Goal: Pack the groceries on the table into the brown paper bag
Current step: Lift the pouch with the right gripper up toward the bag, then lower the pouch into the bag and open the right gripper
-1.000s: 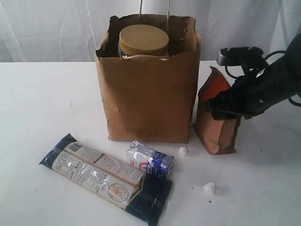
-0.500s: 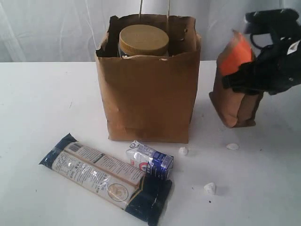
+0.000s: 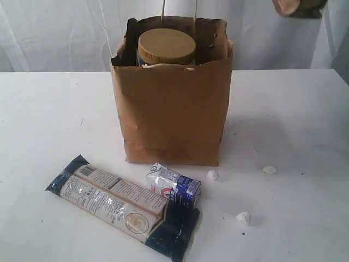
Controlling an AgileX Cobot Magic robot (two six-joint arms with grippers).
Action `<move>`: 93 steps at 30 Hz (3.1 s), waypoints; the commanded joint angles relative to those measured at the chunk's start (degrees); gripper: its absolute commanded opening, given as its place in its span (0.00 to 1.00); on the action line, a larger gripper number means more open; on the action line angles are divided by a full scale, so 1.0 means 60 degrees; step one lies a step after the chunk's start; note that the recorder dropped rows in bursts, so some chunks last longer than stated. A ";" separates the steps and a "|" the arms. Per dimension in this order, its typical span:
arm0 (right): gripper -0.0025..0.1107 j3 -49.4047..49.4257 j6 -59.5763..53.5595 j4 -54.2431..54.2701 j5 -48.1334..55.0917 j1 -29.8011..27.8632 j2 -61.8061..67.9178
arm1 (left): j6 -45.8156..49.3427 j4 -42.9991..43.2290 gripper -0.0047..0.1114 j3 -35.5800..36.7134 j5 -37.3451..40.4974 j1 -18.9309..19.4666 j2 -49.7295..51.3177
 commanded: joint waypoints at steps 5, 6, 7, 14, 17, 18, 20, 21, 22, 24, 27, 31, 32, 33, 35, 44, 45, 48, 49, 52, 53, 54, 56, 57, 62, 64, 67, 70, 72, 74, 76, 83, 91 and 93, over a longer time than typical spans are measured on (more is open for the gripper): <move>0.02 -0.0855 -0.1154 0.4543 -0.0637 -0.0010 0.0402 | 0.0021 0.0118 0.04 0.0051 0.0107 0.0006 -0.0070; 0.02 -0.0893 -0.1562 0.5303 -0.0593 -0.0010 0.0488 | 0.0021 0.0118 0.04 0.0051 0.0107 0.0006 -0.0070; 0.02 -0.0944 -0.2188 0.6298 -0.0475 -0.0010 0.0613 | 0.0021 0.0118 0.04 0.0051 0.0161 0.0006 -0.0070; 0.02 -0.1392 -0.8280 1.4164 0.0992 -0.0010 0.2017 | 0.0021 0.0118 0.04 0.0051 0.0868 -0.0011 -0.0070; 0.02 -0.1595 -1.0788 1.5882 0.2014 -0.0010 0.2725 | 0.0021 0.0118 0.04 0.0051 0.0994 -0.0032 -0.0070; 0.02 -0.1712 -1.1188 1.5882 0.2210 -0.0010 0.2929 | 0.0021 0.0118 0.04 0.0051 0.1078 -0.0092 -0.0070; 0.02 -0.1754 -1.1745 1.5882 0.2481 -0.0010 0.3268 | 0.0021 0.0118 0.04 0.0051 0.1078 -0.0279 -0.0070; 0.02 -0.1734 -1.1956 1.5882 0.2550 -0.0010 0.3443 | 0.0021 0.0118 0.04 0.0051 0.1078 -0.0376 -0.0070; 0.02 -0.1734 -1.2216 1.5882 0.2586 -0.0010 0.3583 | 0.0021 0.0118 0.04 0.0051 0.1078 -0.0460 -0.0070; 0.02 -0.1734 -1.2909 1.5882 0.2586 -0.0010 0.3869 | 0.0021 0.0118 0.04 0.0051 0.1078 -0.0563 -0.0070; 0.02 -0.1734 -1.3847 1.5882 0.2275 -0.0010 0.4131 | 0.0021 0.0118 0.04 0.0051 0.1078 -0.0600 -0.0070; 0.02 -0.1734 -1.4571 1.4873 0.1442 -0.0010 0.4294 | 0.0021 0.0118 0.04 0.0051 0.1078 -0.0600 -0.0070; 0.02 -0.1734 -1.4531 1.4474 0.1315 -0.0010 0.4344 | 0.0021 0.0118 0.04 0.0051 0.1078 -0.0600 -0.0070; 0.02 -0.1734 -1.4515 1.4174 0.1323 -0.0010 0.4391 | 0.0021 0.0118 0.04 0.0051 0.1078 -0.0600 -0.0070; 0.02 -0.1734 -1.4533 1.3895 0.1303 -0.0010 0.4489 | 0.0021 0.0118 0.04 0.0051 0.1078 -0.0600 -0.0070; 0.02 -0.1734 -1.4536 1.1752 0.1069 -0.0010 0.4776 | 0.0021 0.0118 0.04 0.0051 0.1078 -0.0600 -0.0070; 0.02 -0.1734 -1.4536 1.1670 0.1010 -0.0010 0.4776 | 0.0021 0.0118 0.04 0.0051 0.1078 -0.0600 -0.0070; 0.02 -0.1734 -1.4119 1.1729 0.1830 -0.0010 0.4758 | 0.0021 0.0118 0.04 0.0051 0.1078 -0.0600 -0.0070; 0.02 -0.1734 -1.3663 1.1685 0.2161 -0.0010 0.4777 | 0.0021 0.0118 0.04 0.0051 0.1078 -0.0600 -0.0070; 0.02 -0.1701 -1.3455 1.1457 0.1772 -0.0010 0.4929 | 0.0021 0.0118 0.04 0.0051 0.1078 -0.0600 -0.0070; 0.02 -0.1701 -1.3455 1.1440 0.1385 -0.0010 0.4992 | 0.0021 0.0118 0.04 0.0051 0.1024 -0.0598 -0.0070; 0.02 -0.1701 -1.3455 1.1440 0.1001 -0.0010 0.5083 | 0.0021 0.0118 0.04 0.0051 0.1024 -0.0598 -0.0070; 0.02 -0.1701 -1.3474 1.1419 0.0107 -0.0010 0.5125 | 0.0021 0.0118 0.04 0.0051 0.1024 -0.0598 -0.0070; 0.02 -0.1701 -1.3474 1.1419 -0.0201 -0.0010 0.5107 | 0.0021 0.0118 0.04 0.0051 0.1024 -0.0598 -0.0070; 0.02 -0.1701 -1.3238 1.1501 0.0447 -0.0010 0.5146 | 0.0021 0.0118 0.04 0.0051 0.1024 -0.0598 -0.0070; 0.02 -0.1701 -1.3238 1.1483 0.1356 -0.0010 0.5205 | 0.0021 0.0118 0.04 0.0051 0.1024 -0.0598 -0.0070; 0.02 -0.1701 -1.3238 1.1470 0.2121 -0.0010 0.5297 | 0.0021 0.0118 0.04 0.0051 0.1024 -0.0598 -0.0070; 0.02 -0.1701 -1.3238 1.1470 0.2097 -0.0010 0.5386 | 0.0021 0.0118 0.04 0.0051 0.1024 -0.0598 -0.0070; 0.04 -0.1701 -1.3238 1.1470 0.1981 -0.0010 0.5448 | 0.0021 0.0118 0.04 0.0051 0.1024 -0.0598 -0.0070; 0.09 -0.1701 -1.3238 1.1349 0.1910 -0.0010 0.5486 | 0.0021 0.0118 0.04 0.0051 0.1024 -0.0598 -0.0070; 0.18 -0.1701 -1.3238 1.1160 0.1893 -0.0010 0.5486 | 0.0021 0.0118 0.04 0.0051 0.1024 -0.0598 -0.0070; 0.45 -0.1701 -1.3064 1.1124 0.1903 -0.0010 0.5486 | 0.0021 0.0118 0.04 0.0051 0.1024 -0.0598 -0.0070; 0.60 -0.1701 -1.2489 1.1104 0.1885 -0.0010 0.5486 | 0.0021 0.0118 0.04 0.0051 0.1024 -0.0598 -0.0070; 0.60 -0.1701 -1.2489 1.1104 0.1905 -0.0010 0.5486 | 0.0021 0.0118 0.04 0.0051 0.1024 -0.0598 -0.0070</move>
